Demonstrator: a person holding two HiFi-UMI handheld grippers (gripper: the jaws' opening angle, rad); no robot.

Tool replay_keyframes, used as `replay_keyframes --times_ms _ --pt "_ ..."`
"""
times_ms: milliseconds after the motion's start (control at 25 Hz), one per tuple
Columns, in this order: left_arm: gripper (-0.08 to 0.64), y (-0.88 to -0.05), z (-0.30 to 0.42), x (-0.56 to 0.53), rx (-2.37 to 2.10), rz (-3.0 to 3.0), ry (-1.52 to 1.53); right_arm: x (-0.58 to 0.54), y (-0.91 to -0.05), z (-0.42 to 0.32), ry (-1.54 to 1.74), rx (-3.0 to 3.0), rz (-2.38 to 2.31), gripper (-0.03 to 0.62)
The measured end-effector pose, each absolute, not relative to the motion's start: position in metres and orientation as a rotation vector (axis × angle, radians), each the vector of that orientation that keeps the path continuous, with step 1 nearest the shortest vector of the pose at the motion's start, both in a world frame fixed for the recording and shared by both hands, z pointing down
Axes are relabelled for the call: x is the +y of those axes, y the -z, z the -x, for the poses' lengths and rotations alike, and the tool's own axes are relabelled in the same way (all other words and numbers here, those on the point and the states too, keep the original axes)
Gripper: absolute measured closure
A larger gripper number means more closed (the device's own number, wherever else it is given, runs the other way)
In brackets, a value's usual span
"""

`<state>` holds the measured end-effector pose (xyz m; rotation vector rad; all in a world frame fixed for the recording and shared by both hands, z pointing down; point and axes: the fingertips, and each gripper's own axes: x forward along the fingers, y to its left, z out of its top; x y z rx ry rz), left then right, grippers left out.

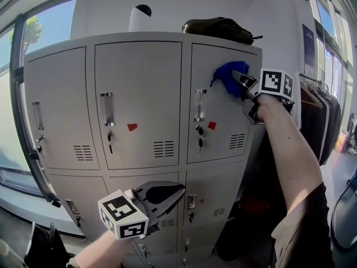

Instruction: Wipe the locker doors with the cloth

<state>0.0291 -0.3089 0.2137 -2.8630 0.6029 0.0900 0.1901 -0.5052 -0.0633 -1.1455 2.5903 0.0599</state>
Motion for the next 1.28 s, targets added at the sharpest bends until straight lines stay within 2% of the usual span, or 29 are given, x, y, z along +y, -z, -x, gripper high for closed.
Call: replay_keyframes --times_ms 280,480,600,960,1080,1280 --pt "0.552 -0.212 -0.046 -0.307 0.632 2.851 -0.052 -0.521 0.052 -0.262 -0.028 2.533 1.258 0.535" --pt "0.552 -0.218 -0.058 -0.304 0.646 2.851 -0.044 -0.521 0.045 -0.280 -0.024 2.522 1.262 0.535" --pt "0.552 -0.226 -0.058 -0.305 0.680 2.866 -0.039 -0.506 0.043 -0.252 -0.087 2.585 1.173 0.535" --pt "0.552 -0.232 -0.023 -0.284 0.721 2.879 -0.050 -0.458 0.011 -0.088 -0.213 2.814 0.937 0.535" --pt "0.552 -0.228 -0.003 -0.274 0.722 2.872 -0.063 -0.468 0.002 -0.071 -0.181 2.823 1.006 0.535" --pt "0.552 -0.222 0.025 -0.271 0.739 2.862 -0.111 -0.484 -0.004 -0.085 -0.097 2.768 1.051 0.535"
